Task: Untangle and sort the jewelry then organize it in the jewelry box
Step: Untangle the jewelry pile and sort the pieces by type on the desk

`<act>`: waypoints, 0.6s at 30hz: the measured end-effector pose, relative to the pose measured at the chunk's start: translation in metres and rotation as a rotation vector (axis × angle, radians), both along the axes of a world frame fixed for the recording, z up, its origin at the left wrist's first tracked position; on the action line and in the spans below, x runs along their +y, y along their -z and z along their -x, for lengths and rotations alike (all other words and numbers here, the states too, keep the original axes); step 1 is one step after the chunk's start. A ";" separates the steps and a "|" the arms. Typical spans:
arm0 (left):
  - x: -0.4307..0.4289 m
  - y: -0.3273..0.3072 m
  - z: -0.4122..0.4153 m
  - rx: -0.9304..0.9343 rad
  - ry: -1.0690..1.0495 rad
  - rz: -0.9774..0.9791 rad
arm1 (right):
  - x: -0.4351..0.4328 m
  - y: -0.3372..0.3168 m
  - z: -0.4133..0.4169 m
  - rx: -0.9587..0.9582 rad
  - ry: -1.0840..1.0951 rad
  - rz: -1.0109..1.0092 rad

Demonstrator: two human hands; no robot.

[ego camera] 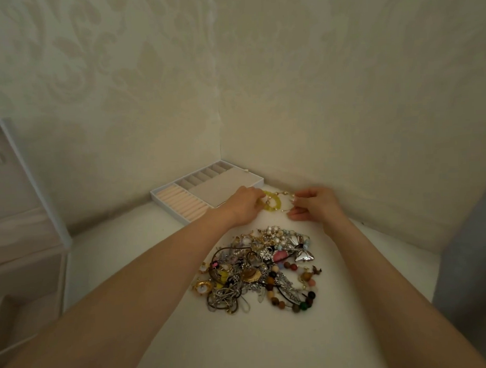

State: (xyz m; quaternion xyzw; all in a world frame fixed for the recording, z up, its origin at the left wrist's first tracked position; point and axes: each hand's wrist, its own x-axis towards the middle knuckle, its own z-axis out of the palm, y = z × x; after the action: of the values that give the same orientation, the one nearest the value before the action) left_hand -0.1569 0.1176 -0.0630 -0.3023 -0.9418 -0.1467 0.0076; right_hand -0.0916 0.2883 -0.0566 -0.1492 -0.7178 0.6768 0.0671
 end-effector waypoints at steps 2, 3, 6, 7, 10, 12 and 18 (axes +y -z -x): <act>-0.001 -0.001 0.000 -0.054 -0.011 -0.009 | 0.000 0.000 0.001 -0.006 -0.010 -0.001; -0.003 -0.001 0.000 -0.075 -0.005 -0.011 | 0.000 -0.001 0.001 -0.007 -0.015 -0.013; -0.010 -0.006 -0.006 -0.113 0.022 -0.012 | -0.001 -0.002 0.001 -0.012 -0.032 -0.035; -0.013 -0.008 -0.010 -0.129 0.029 -0.017 | -0.001 -0.001 0.001 -0.010 -0.038 -0.038; -0.025 -0.017 -0.023 -0.161 0.039 -0.004 | -0.002 -0.001 0.001 0.010 -0.022 -0.173; -0.034 -0.028 -0.033 -0.120 0.044 0.053 | -0.002 -0.009 -0.005 0.040 -0.044 -0.415; -0.048 -0.044 -0.072 -0.145 0.140 -0.011 | 0.002 -0.035 -0.032 -0.123 -0.551 -0.823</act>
State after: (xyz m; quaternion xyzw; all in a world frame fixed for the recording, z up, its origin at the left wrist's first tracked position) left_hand -0.0847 0.0691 -0.0191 -0.3559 -0.9156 -0.1737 -0.0693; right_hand -0.0594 0.2908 -0.0218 0.0453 -0.9406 0.3201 -0.1036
